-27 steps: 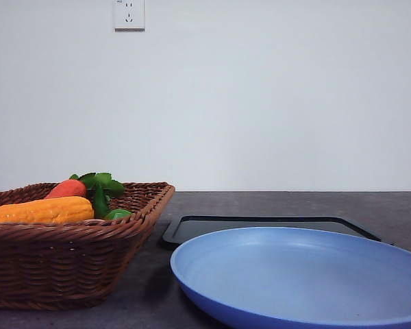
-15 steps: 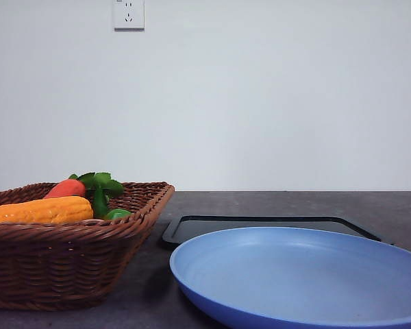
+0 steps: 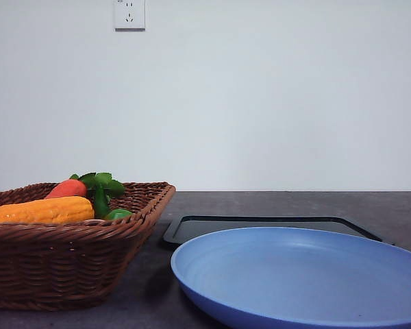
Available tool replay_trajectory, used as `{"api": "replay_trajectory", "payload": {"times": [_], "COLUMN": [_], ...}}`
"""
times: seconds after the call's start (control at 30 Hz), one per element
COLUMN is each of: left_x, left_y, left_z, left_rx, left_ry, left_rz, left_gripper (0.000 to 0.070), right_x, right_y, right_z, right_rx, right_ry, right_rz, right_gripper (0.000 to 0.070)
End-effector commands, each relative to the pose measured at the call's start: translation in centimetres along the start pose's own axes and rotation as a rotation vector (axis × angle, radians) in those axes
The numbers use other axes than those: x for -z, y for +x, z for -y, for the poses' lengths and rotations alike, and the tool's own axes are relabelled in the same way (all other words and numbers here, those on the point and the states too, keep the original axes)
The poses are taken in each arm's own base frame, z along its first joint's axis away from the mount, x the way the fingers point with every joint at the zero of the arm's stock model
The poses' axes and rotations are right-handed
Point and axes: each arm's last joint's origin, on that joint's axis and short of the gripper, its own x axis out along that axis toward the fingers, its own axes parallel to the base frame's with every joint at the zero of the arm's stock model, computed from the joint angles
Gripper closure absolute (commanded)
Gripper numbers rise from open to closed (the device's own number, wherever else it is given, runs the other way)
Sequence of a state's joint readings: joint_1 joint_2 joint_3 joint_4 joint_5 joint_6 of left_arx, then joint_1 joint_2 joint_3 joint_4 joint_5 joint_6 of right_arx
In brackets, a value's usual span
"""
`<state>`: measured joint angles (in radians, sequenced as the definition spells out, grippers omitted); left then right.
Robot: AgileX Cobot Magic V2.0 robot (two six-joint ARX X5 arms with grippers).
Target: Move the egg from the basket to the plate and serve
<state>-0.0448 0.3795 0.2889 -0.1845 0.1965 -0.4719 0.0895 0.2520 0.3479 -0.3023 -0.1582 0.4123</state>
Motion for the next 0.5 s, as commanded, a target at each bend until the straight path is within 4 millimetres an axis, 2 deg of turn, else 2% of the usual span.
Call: {"api": "replay_trajectory", "payload": {"times": [0.0, 0.23, 0.33, 0.47], "left_x": [-1.2, -4.0, -4.3, -3.9], "left_y": [0.3, 2.7, 3.7, 5.0], "left_z": [0.8, 3.5, 4.6, 5.6], "left_rx": [0.044, 0.211, 0.338, 0.405], "left_ry": [0.065, 0.185, 0.243, 0.253], "left_rz": [-0.02, -0.269, -0.41, -0.566], "left_gripper": [0.07, 0.07, 0.07, 0.07], "right_x": [-1.0, -3.4, -3.7, -3.2], "right_y": [0.0, 1.0, 1.8, 2.8], "right_z": [-0.4, -1.5, -1.7, -1.4], "right_rx": [0.002, 0.001, -0.009, -0.026], "right_ry": [-0.033, -0.093, -0.094, -0.071], "right_rz": [-0.011, -0.21, -0.328, -0.491], "right_gripper": [0.07, 0.07, 0.07, 0.07]}}
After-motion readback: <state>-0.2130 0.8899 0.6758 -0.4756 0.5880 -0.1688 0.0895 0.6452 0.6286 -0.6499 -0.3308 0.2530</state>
